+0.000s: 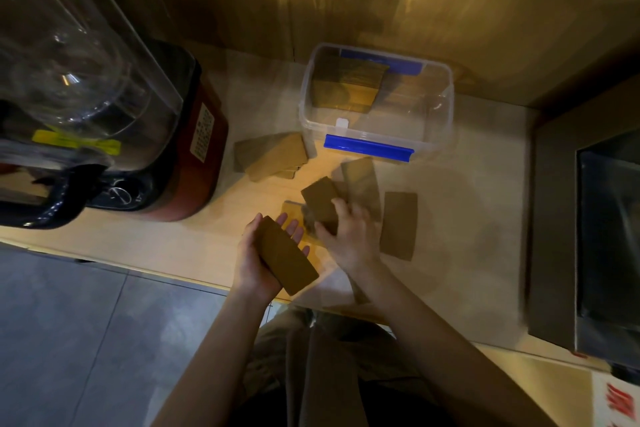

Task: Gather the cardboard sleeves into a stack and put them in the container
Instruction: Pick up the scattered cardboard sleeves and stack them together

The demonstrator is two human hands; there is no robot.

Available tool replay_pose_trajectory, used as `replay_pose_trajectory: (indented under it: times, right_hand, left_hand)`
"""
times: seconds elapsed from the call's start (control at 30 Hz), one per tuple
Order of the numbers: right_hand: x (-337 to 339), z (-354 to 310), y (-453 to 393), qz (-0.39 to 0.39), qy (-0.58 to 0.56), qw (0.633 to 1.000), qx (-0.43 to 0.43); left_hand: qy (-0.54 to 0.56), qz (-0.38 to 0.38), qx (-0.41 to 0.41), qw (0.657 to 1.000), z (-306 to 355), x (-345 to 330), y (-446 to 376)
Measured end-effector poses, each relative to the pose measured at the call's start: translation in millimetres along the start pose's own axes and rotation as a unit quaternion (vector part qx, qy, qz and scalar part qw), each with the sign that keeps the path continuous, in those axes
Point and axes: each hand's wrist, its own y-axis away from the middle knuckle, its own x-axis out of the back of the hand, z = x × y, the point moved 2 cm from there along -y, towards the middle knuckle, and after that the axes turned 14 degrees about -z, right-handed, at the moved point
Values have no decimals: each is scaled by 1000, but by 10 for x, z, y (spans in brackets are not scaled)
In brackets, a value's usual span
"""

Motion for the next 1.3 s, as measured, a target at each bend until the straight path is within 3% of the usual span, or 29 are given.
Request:
replay_pose_trajectory:
  times: [0.2,0.57,0.83,1.03,1.3]
  right_hand:
    - [-190,-127,-32,48,91,994,-46]
    - [-266,-210,-98,56,64,991,-99]
    - [-223,-184,-81,73,-18,990,-116]
    - [40,-167,141,91,-168,981,-37]
    - [94,-307,686,55,-293,954,12]
  left_hand:
    - [-2,-11,1,1000,28,51,34]
    - [-16,-6,3,1000,53,36,55]
    - [-15,-21,19,999,77,-41,102]
    - [-7,-32,21,999,53,-77,95]
    - [-59,-153,20,986,-69,-243,117]
